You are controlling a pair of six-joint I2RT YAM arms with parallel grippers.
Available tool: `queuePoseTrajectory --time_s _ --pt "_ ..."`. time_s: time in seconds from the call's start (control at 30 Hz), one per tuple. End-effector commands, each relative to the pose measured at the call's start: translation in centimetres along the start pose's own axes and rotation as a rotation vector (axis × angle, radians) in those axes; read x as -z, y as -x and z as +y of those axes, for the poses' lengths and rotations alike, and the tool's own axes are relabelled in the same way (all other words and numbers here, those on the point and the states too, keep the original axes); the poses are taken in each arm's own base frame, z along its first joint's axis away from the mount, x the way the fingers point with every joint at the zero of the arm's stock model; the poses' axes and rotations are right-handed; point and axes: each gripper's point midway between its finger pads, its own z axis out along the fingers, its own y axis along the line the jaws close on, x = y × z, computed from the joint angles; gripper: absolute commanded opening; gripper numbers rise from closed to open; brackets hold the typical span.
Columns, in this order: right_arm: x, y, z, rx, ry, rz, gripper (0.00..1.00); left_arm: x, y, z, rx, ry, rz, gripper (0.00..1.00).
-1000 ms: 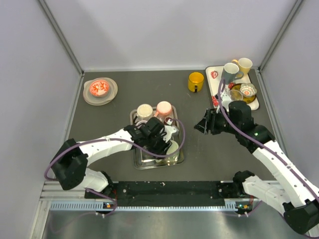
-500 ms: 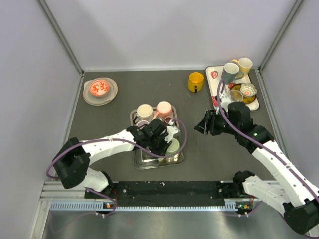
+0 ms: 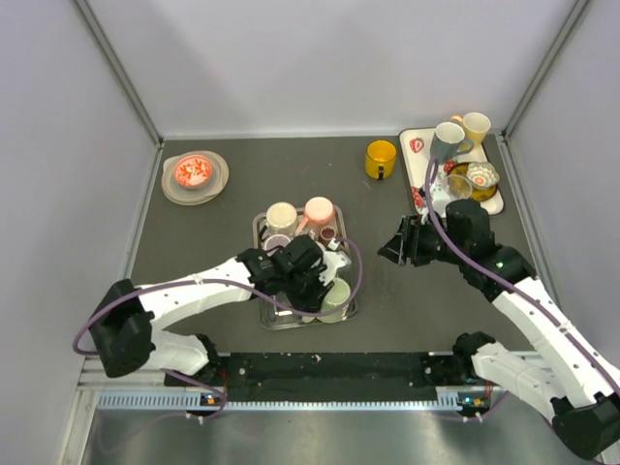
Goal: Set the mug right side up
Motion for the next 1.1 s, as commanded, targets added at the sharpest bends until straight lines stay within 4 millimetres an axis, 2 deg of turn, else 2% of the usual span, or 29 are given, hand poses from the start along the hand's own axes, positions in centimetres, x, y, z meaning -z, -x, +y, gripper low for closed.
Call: queuePoseTrajectory --time_s 0.0,0.17,0.33,0.4,0.47,0.5,0.53,0.57,0.6,0.63,0.67,0.77,0.8,0.87,0.9,0.93,1.0,1.03,1.07 --pt "2.2 1.3 2.6 0.068 0.089 -0.039 0.54 4.4 4.5 -4.3 -0.066 -0.125 -0.165 0.00" --pt "4.2 2.1 3.9 0.107 0.124 -0.082 0.55 7.7 6.6 -6.1 -0.091 -0.181 -0.283 0.00" --pt "5.6 2.5 4.9 0.103 0.156 -0.126 0.55 9.5 8.7 -5.7 -0.066 -0.128 -0.397 0.00" --pt "6.0 2.9 4.7 0.077 0.136 -0.159 0.55 10.2 9.7 -5.1 -0.047 -0.090 -0.464 0.00" --pt "6.6 3.0 4.8 0.034 0.141 -0.209 0.57 12.2 11.7 -5.3 -0.017 -0.090 -0.603 0.00" --pt "7.0 3.5 5.4 0.037 0.177 -0.252 0.58 13.1 12.5 -5.1 0.003 -0.078 -0.662 0.00" --pt "6.7 3.0 5.5 0.005 0.200 -0.252 0.61 14.3 13.1 -5.4 0.029 -0.092 -0.735 0.00" --pt "7.4 2.9 6.3 0.009 0.249 -0.270 0.63 16.1 14.7 -5.9 0.025 -0.115 -0.844 0.00" --pt "7.6 3.1 6.9 0.011 0.285 -0.290 0.64 17.4 15.5 -5.8 0.042 -0.113 -0.909 0.00" --pt "7.2 2.6 6.9 -0.017 0.304 -0.274 0.67 18.7 15.9 -5.9 0.078 -0.133 -0.964 0.00" --pt "7.3 2.2 7.5 -0.023 0.343 -0.257 0.68 20.4 17.1 -6.2 0.083 -0.153 -1.048 0.00" --pt "6.8 1.5 8.2 -0.073 0.415 -0.232 0.70 22.8 18.1 -6.1 0.156 -0.189 -1.167 0.00" --pt "6.9 1.4 8.5 -0.092 0.437 -0.230 0.70 24.5 18.8 -6.5 0.162 -0.219 -1.246 0.00" --pt "6.8 1.1 9.0 -0.094 0.494 -0.237 0.70 25.7 18.9 -6.4 0.217 -0.263 -1.319 0.00" --pt "7.2 1.1 9.4 -0.090 0.523 -0.253 0.70 27.2 19.3 -6.7 0.218 -0.297 -1.390 0.00" --pt "6.8 0.7 9.3 -0.121 0.544 -0.243 0.71 27.2 19.2 -6.7 0.251 -0.330 -1.402 0.00" --pt "7.5 1.2 10.5 -0.104 0.630 -0.281 0.71 27.7 19.4 -6.9 0.274 -0.376 -1.428 0.00" --pt "7.1 0.9 10.4 -0.150 0.647 -0.257 0.71 28.0 19.6 -7.1 0.291 -0.415 -1.452 0.00" --pt "7.6 1.3 11.3 -0.129 0.704 -0.274 0.71 28.1 19.6 -7.3 0.291 -0.443 -1.456 0.00"
